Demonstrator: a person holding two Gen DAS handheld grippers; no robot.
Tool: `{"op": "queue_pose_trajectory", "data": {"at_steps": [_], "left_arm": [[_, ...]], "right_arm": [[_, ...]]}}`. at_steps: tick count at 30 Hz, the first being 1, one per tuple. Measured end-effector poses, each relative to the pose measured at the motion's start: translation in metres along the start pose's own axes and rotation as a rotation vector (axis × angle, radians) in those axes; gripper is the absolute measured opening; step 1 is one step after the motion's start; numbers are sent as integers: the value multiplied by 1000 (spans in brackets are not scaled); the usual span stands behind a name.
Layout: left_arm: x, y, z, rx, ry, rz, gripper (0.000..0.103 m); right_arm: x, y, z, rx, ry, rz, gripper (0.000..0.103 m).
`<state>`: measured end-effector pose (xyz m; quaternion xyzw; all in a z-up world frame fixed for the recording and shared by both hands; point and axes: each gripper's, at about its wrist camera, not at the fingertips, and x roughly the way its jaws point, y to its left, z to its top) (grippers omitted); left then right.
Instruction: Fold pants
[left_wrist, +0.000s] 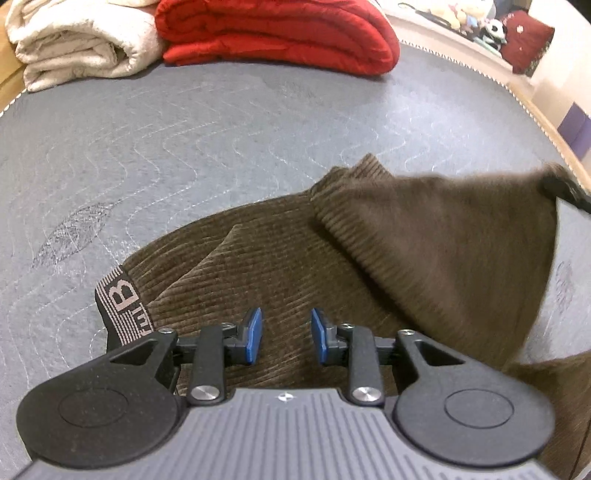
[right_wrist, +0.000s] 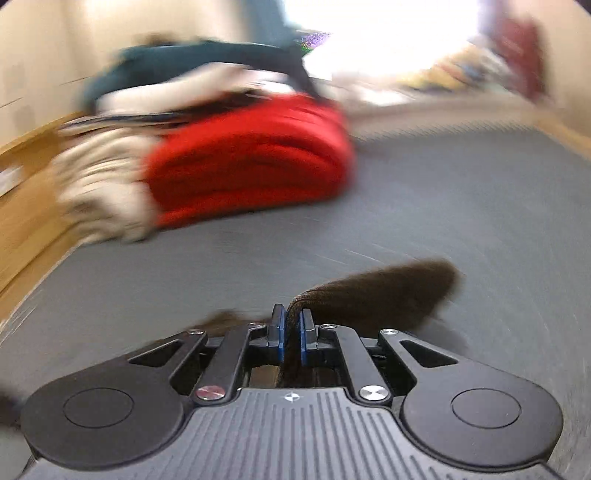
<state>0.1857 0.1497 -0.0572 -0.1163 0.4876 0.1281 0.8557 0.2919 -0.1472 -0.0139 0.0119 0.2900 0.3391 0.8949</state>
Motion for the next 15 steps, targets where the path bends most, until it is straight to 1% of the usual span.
{"op": "queue_pose_trajectory", "data": {"at_steps": [2, 3, 4, 5, 6, 7, 8, 9, 10, 11, 12, 13, 14, 15], "left_arm": [[-3, 3, 2, -15, -5, -14, 33], [-4, 3, 2, -17, -6, -16, 33], [-5, 4, 3, -19, -5, -21, 33], [-6, 5, 4, -23, -5, -26, 33], [-7, 6, 4, -28, -7, -31, 33], [-9, 7, 4, -33, -8, -33, 33], [-10, 7, 4, -38, -7, -34, 33], [-11, 7, 4, -40, -6, -35, 34], [-12, 8, 3, -40, -5, -38, 34], [-12, 8, 3, -37, -5, -40, 35], [-12, 8, 2, -32, -5, -40, 36], [-12, 8, 2, -27, -4, -37, 37], [-12, 9, 1, -24, -2, -34, 38], [-12, 9, 1, -24, 0, -31, 38]], "right_arm": [[-17, 32, -5, -110, 58, 80, 7], [-24, 51, -14, -162, 112, 117, 8], [-27, 61, -23, -188, 160, 135, 9], [-29, 72, -34, -208, 213, 134, 9], [-31, 78, -47, -217, 254, 104, 9], [-33, 81, -56, -217, 281, 72, 15], [-35, 81, -62, -214, 310, 39, 19], [-38, 77, -67, -200, 332, 6, 20], [-43, 69, -69, -165, 342, -23, 23], [-48, 59, -70, -112, 353, -40, 31], [-55, 45, -71, -49, 378, -34, 35], [-59, 35, -72, -13, 402, -22, 41], [-62, 23, -75, 8, 432, -19, 42], [-68, 12, -79, 6, 459, -35, 42]]}}
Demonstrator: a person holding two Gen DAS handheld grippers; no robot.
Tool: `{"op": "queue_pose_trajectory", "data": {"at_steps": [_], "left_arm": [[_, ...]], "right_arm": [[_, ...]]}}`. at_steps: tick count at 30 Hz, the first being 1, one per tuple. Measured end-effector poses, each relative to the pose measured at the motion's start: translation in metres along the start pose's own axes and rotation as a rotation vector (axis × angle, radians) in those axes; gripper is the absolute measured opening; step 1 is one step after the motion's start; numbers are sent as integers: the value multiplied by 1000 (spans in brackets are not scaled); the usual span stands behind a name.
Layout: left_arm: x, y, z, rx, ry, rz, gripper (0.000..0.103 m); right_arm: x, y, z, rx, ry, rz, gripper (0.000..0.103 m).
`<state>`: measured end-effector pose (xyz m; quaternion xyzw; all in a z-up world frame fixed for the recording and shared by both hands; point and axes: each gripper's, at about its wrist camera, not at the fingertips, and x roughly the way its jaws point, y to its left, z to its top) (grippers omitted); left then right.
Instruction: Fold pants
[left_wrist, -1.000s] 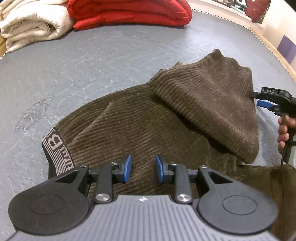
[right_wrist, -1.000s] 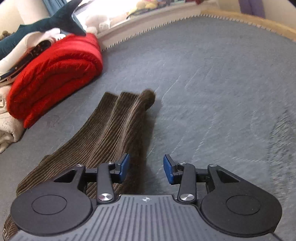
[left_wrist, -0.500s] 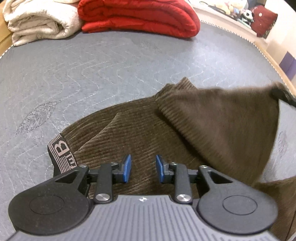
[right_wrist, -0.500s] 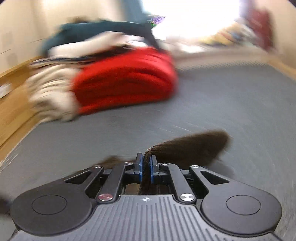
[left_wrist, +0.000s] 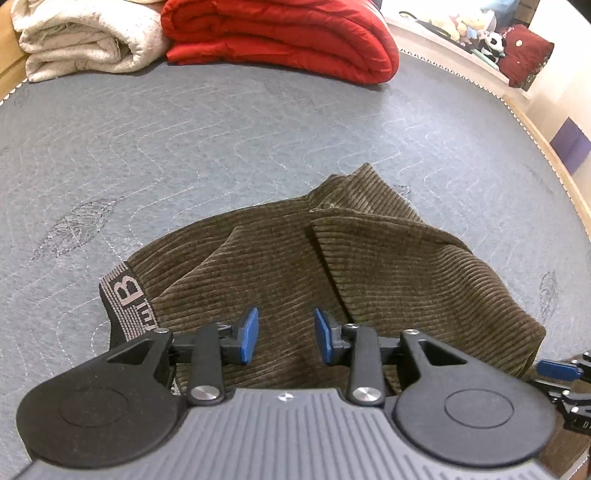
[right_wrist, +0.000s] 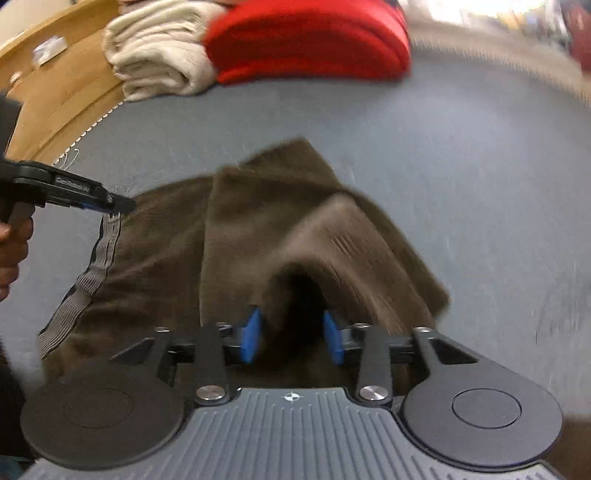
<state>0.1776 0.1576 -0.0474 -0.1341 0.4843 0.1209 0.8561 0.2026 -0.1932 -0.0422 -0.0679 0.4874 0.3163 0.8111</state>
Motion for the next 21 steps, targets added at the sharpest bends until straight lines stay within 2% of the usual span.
{"op": "queue_pose_trajectory", "data": {"at_steps": [3, 5, 6, 7, 9, 11, 13, 16, 18, 19, 20, 21], "left_arm": [[0, 4, 0, -5, -2, 6, 39], [0, 5, 0, -9, -1, 13, 39], [1, 5, 0, -10, 0, 14, 39], [2, 4, 1, -8, 2, 16, 39], [5, -1, 0, 1, 8, 18, 39], [6, -8, -1, 18, 9, 16, 39], [9, -14, -4, 33, 13, 17, 39], [14, -19, -7, 53, 23, 20, 40], [17, -19, -8, 60, 25, 31, 40], [19, -18, -8, 57, 29, 37, 40], [21, -16, -7, 52, 32, 41, 40], [22, -15, -6, 47, 34, 43, 40]], "right_arm": [[-12, -34, -14, 50, 16, -27, 42], [-19, -60, -17, 178, -21, -5, 43], [-22, -78, -16, 287, -50, 10, 44], [-21, -90, -16, 372, -69, 18, 48], [-4, -112, -21, 577, -75, 37, 51], [27, -120, -23, 713, -8, 113, 51], [44, -124, -25, 791, -8, 163, 53], [59, -126, -22, 847, -18, 127, 54], [62, -127, -20, 876, -31, 114, 48], [61, -125, -17, 862, -44, 107, 26], [58, -124, -15, 842, -65, 100, 9], [53, -124, -13, 834, -96, 117, 9]]}}
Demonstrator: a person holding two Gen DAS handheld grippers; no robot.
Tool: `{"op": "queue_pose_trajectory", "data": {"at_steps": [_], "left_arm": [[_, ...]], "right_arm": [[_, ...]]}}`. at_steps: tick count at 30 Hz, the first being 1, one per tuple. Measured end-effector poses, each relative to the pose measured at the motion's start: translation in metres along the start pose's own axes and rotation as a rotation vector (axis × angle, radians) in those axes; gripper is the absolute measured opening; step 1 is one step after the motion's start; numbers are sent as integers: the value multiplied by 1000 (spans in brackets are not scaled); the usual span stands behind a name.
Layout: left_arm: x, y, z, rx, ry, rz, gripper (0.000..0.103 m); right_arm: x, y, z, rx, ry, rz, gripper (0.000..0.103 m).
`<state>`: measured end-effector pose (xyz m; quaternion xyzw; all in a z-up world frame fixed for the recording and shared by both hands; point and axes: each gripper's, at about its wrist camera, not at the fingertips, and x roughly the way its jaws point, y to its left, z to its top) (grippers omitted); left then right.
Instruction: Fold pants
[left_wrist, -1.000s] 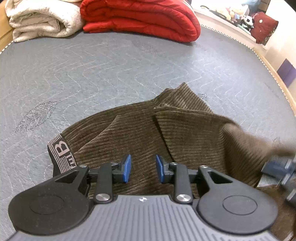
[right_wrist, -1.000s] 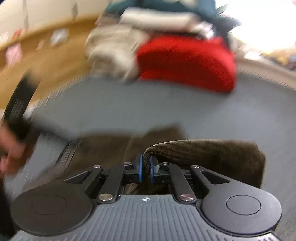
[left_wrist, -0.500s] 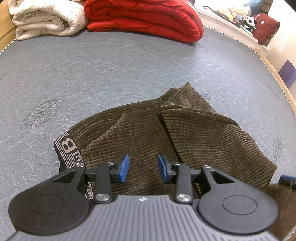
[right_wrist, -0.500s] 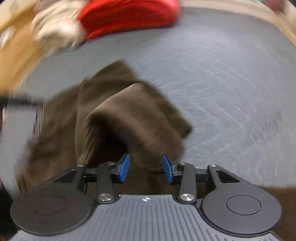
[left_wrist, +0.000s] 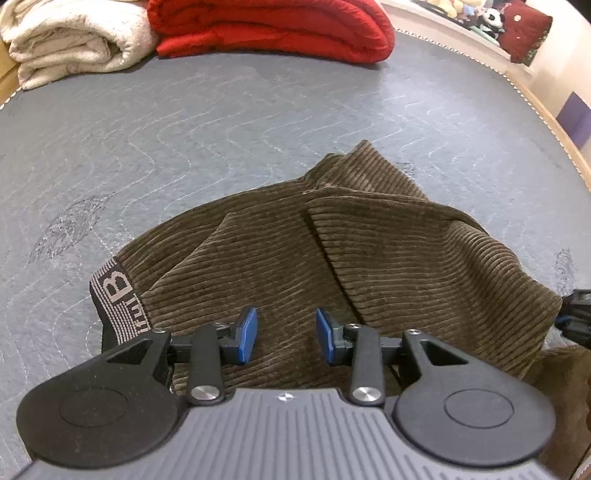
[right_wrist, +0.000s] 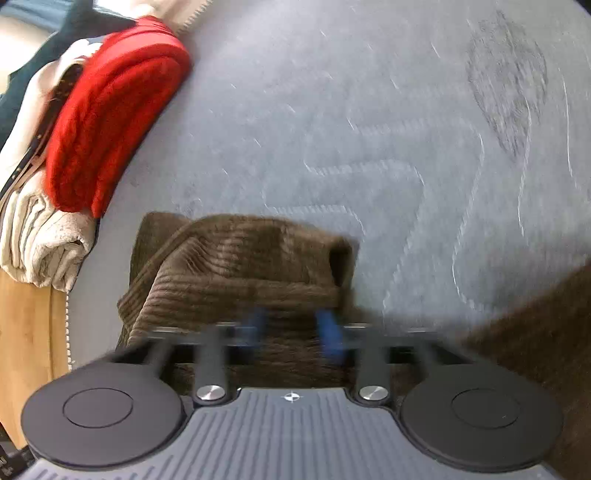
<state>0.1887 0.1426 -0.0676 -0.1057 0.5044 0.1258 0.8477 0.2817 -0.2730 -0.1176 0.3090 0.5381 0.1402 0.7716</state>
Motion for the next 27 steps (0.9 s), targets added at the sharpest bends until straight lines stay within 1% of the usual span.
{"op": "queue_pose_trajectory", "data": {"at_steps": [1, 2, 5, 7, 8, 9, 10, 11, 12, 13, 14, 16, 18, 19, 20, 22, 23, 27], "left_arm": [[1, 0, 1, -2, 0, 2, 40], [2, 0, 1, -1, -1, 4, 40], [4, -6, 3, 8, 0, 3, 40], [5, -10, 3, 22, -2, 2, 40], [6, -12, 3, 28, -1, 3, 40], [7, -14, 2, 32, 1, 3, 40], [8, -14, 2, 35, 4, 4, 40], [9, -15, 1, 36, 7, 6, 40], [10, -15, 0, 38, 9, 9, 40], [10, -16, 0, 39, 10, 9, 40], [10, -16, 0, 39, 10, 9, 40], [9, -17, 0, 38, 6, 7, 40], [9, -18, 1, 40, 4, 3, 40], [9, -18, 1, 41, 4, 3, 40], [9, -18, 0, 42, 5, 3, 41], [9, -17, 0, 43, 7, 1, 41], [10, -16, 0, 43, 7, 1, 41], [9, -10, 3, 21, 3, 5, 41]], "right_arm": [[-3, 2, -2, -4, -19, 15, 6], [-10, 4, 0, -22, -51, 23, 0], [-29, 12, 5, -94, -90, 31, 0], [-31, 15, 13, -104, -91, -10, 1], [-33, 12, 16, -97, -88, -44, 4], [-32, 10, 16, -87, -86, -61, 5], [-29, 7, 17, -75, -76, -69, 13], [-26, 2, 16, -61, -47, -71, 35], [-21, 0, 14, -41, -22, -75, 48], [-15, -2, 12, -15, -5, -83, 65], [-14, -7, 9, 5, 4, -80, 68], [-3, -10, 2, 48, 41, -45, 68], [8, -12, -3, 88, 67, -42, 68], [9, -14, -4, 103, 66, -33, 61], [12, -12, -5, 124, 55, -21, 40], [7, -10, -4, 143, 17, -7, 22], [3, -5, -3, 129, -5, 20, 17], [-38, 22, 8, 22, -117, 74, 14]]}}
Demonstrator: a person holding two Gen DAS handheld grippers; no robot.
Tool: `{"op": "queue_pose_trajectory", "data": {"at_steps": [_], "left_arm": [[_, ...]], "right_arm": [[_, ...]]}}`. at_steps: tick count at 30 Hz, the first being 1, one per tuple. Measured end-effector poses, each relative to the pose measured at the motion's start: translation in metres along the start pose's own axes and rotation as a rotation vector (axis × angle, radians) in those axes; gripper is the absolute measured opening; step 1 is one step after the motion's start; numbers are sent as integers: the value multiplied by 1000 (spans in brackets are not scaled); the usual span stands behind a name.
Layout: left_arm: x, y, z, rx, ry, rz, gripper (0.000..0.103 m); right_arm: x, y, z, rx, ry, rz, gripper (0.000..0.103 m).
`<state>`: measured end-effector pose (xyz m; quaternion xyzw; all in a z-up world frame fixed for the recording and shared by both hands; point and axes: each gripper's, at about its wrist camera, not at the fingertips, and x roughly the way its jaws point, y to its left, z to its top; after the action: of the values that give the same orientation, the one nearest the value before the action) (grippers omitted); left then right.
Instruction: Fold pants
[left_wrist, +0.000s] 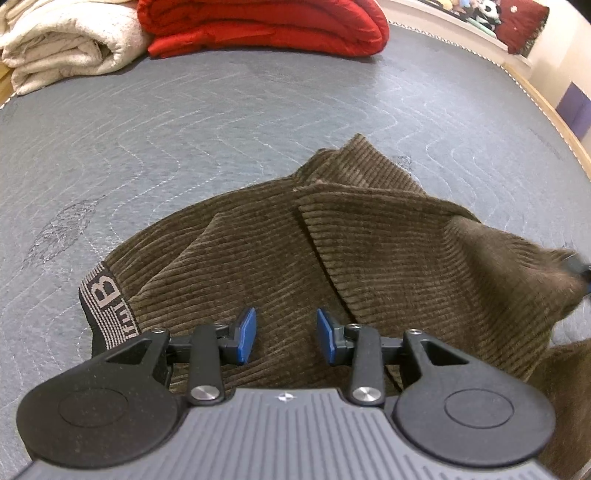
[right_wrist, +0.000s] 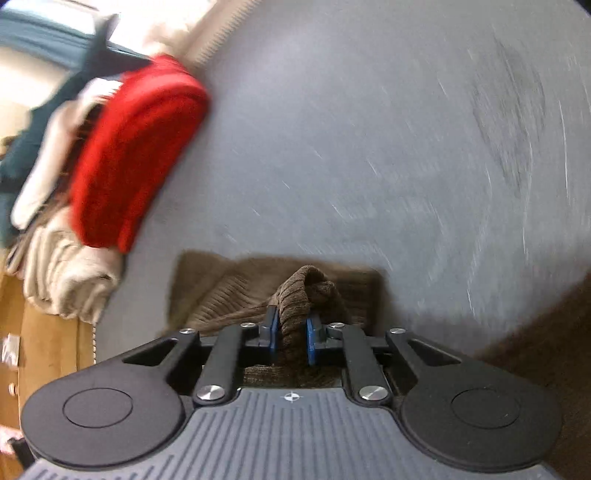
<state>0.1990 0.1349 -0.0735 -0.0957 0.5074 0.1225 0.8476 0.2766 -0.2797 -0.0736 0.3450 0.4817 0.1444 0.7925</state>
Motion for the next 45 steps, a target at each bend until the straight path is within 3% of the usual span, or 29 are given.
{"op": "queue_pose_trajectory", "data": {"at_steps": [4, 8, 13, 16, 19, 21, 25, 27, 30, 34, 39, 40, 43, 44, 45], "left_arm": [[-4, 1, 4, -2, -16, -3, 41], [-5, -2, 4, 17, -24, -2, 41], [-8, 0, 4, 19, -26, -11, 41], [-8, 0, 3, 29, -28, -18, 41], [-6, -2, 0, 44, -21, -40, 41], [-5, -7, -2, 61, -17, -89, 42], [-5, -27, -11, 130, -46, -223, 43], [-1, -39, -13, 147, -75, -299, 42], [6, -63, -17, 203, -112, -382, 42], [18, -96, -27, 315, -142, -404, 46], [54, -119, -42, 408, -98, -323, 47], [60, -119, -43, 419, -88, -308, 47], [75, -120, -46, 436, -68, -266, 45], [78, -122, -46, 436, -68, -266, 36], [76, -121, -45, 444, -66, -252, 17]], "right_arm": [[-64, 31, 33, -98, -149, 49, 13], [-124, 45, 86, -199, -293, 9, 13], [-151, 11, 173, -197, -353, -226, 13], [-137, -42, 228, -143, -334, -412, 14], [-103, -98, 256, -116, -299, -567, 21], [-103, -124, 256, -48, -381, -665, 24], [-119, -152, 225, 15, -547, -527, 31], [-116, -170, 206, 23, -500, -487, 41], [-87, -191, 193, 87, -359, -420, 44], [-59, -215, 188, 162, -280, -421, 50], [-42, -221, 196, 189, -342, -443, 52], [-37, -219, 197, 173, -356, -454, 51], [-27, -216, 209, 144, -376, -522, 9], [-26, -217, 212, 150, -377, -512, 8], [-29, -219, 215, 143, -375, -497, 7]]}}
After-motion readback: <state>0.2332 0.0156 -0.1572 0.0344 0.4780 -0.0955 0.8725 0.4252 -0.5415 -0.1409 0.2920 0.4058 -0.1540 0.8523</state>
